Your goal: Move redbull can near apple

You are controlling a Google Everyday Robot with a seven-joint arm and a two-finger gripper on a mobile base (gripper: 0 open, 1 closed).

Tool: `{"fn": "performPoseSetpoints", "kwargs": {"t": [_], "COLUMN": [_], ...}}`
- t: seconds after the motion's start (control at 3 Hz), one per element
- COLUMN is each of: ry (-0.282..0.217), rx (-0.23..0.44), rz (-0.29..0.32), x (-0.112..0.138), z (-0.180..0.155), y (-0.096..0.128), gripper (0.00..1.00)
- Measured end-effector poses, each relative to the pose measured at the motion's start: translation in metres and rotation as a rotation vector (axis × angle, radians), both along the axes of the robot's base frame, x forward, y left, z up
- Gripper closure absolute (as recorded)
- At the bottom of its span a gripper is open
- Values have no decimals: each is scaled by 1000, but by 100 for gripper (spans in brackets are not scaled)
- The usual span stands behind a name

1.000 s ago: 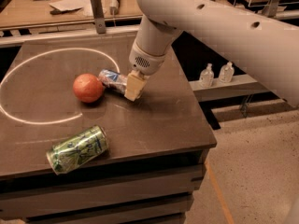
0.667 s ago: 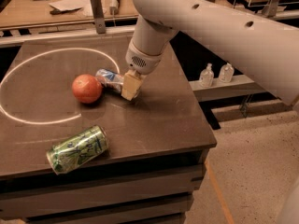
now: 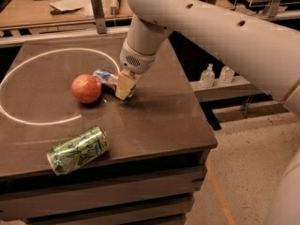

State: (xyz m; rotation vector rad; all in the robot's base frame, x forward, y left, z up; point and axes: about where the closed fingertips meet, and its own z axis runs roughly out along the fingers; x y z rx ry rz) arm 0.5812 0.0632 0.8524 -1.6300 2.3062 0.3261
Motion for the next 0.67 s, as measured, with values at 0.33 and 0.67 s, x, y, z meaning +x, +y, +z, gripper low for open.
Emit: {"fn": "performPoseSetpoints", "kwargs": {"t": [0.33, 0.67], "ry": [4, 4], "rx": [14, 14], "rz": [15, 15], "x": [0, 0], "z": [2, 2], "y": [7, 7], "gripper": [0, 0]}}
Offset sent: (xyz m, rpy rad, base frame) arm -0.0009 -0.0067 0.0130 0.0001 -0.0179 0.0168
